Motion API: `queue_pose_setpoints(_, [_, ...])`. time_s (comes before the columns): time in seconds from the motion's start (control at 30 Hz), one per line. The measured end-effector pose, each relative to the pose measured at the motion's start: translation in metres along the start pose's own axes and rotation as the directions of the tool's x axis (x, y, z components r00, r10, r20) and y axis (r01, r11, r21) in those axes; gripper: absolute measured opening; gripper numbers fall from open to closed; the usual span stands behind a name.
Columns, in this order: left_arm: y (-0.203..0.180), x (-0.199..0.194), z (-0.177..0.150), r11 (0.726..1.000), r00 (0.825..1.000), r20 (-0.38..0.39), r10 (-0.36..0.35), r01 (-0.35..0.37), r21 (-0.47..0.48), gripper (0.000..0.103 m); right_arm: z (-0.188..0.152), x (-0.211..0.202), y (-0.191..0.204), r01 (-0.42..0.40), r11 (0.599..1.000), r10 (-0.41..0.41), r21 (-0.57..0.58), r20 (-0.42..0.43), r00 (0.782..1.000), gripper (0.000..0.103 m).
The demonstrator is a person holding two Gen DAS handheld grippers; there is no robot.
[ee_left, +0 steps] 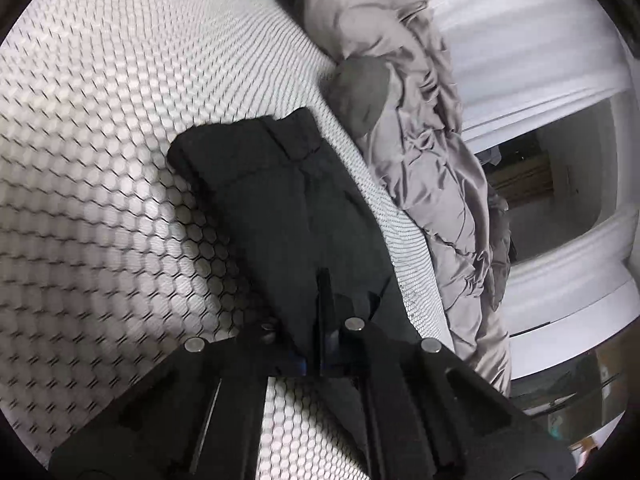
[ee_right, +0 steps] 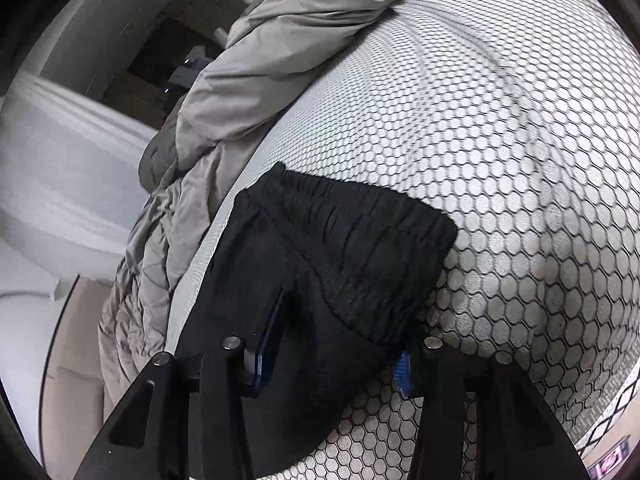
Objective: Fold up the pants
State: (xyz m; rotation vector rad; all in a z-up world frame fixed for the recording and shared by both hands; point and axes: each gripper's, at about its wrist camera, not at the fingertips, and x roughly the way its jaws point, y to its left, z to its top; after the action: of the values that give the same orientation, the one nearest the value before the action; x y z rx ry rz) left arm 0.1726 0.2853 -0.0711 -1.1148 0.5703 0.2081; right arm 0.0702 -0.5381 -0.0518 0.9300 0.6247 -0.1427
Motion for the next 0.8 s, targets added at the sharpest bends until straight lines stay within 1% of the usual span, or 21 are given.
queue_pose_setpoints(0.07, [-0.006, -0.016, -0.001, 0.999, 0.999, 0.032, 0.010, -0.011, 0.049, 0.000, 0.001, 0.004, -0.001, -0.016, 1.000, 0.016, -0.002, -0.013, 1.000, 0.049])
queue_pose_setpoints(0.13, [-0.004, -0.036, -0.005, 0.995, 0.998, 0.050, 0.042, -0.047, 0.093, 0.000, 0.002, 0.006, 0.000, -0.028, 1.000, 0.028, 0.004, -0.019, 0.999, 0.049])
queue_pose_setpoints(0.2, [0.007, -0.056, -0.007, 0.990, 0.995, 0.057, 0.083, -0.089, 0.107, 0.001, 0.001, 0.007, 0.001, -0.032, 0.999, 0.032, 0.007, -0.023, 0.999, 0.049])
queue_pose_setpoints(0.27, [0.021, -0.071, -0.008, 0.989, 0.992, 0.061, 0.110, -0.115, 0.092, 0.001, -0.001, 0.004, -0.001, -0.039, 0.999, 0.040, 0.010, -0.027, 0.999, 0.049])
queue_pose_setpoints(0.3, [0.028, -0.074, -0.008, 0.988, 0.991, 0.059, 0.124, -0.128, 0.085, 0.001, -0.003, -0.001, -0.009, -0.049, 0.999, 0.050, 0.015, -0.033, 0.998, 0.049])
queue_pose_setpoints(0.37, [0.038, -0.074, -0.007, 0.984, 0.988, 0.035, 0.150, -0.152, 0.097, 0.001, -0.004, 0.000, -0.010, -0.062, 0.997, 0.063, 0.038, -0.021, 0.998, 0.049])
queue_pose_setpoints(0.47, [0.041, -0.074, -0.007, 0.981, 0.987, 0.029, 0.158, -0.160, 0.112, 0.001, -0.003, 0.003, -0.013, -0.085, 0.992, 0.085, 0.093, 0.003, 0.996, 0.049])
queue_pose_setpoints(0.53, [0.037, -0.071, -0.007, 0.979, 0.986, 0.037, 0.165, -0.168, 0.119, 0.001, -0.004, 0.007, -0.013, -0.089, 0.991, 0.087, 0.098, 0.026, 0.996, 0.039])
queue_pose_setpoints(0.6, [0.034, -0.069, -0.006, 0.977, 0.984, 0.042, 0.174, -0.178, 0.121, 0.001, -0.005, 0.008, -0.004, -0.048, 0.998, 0.047, 0.040, 0.031, 0.998, 0.021])
queue_pose_setpoints(0.67, [0.031, -0.069, -0.005, 0.977, 0.984, 0.050, 0.171, -0.176, 0.123, 0.001, -0.005, 0.000, 0.014, -0.061, 0.998, 0.062, -0.025, 0.045, 0.997, 0.011])
queue_pose_setpoints(0.73, [0.031, -0.071, -0.005, 0.976, 0.984, 0.051, 0.171, -0.176, 0.127, 0.001, -0.008, -0.025, 0.038, -0.097, 0.988, 0.107, -0.123, 0.077, 0.991, 0.011])
queue_pose_setpoints(0.8, [0.031, -0.072, -0.006, 0.974, 0.982, 0.051, 0.179, -0.184, 0.129, 0.001, -0.011, -0.042, 0.048, -0.087, 0.982, 0.104, -0.169, 0.095, 0.990, 0.011])
